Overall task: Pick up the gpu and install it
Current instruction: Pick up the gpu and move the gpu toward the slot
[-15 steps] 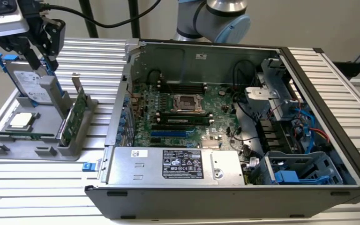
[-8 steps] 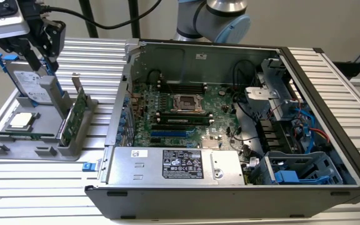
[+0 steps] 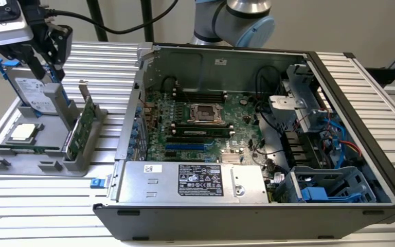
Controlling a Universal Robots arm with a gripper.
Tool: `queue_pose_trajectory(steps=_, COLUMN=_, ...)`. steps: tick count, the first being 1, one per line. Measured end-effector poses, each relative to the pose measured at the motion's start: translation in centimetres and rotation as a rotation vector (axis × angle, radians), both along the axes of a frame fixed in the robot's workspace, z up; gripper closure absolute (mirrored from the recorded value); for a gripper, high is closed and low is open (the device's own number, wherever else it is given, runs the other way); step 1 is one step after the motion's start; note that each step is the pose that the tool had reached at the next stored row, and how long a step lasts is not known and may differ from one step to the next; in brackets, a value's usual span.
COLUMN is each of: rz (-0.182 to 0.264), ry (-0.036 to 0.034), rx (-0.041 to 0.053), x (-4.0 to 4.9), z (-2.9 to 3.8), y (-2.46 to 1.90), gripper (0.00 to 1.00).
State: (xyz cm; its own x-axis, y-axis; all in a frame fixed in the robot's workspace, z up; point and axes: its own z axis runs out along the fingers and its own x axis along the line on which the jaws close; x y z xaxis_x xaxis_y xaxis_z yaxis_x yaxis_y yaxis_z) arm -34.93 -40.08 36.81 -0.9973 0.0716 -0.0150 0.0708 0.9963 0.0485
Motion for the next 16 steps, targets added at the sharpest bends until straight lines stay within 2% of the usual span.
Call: queue_pose_trajectory(steps=16, rz=0.0, ry=0.0009, rx=0.0, x=0.02, z=-0.47, y=-0.57, gripper=0.0)
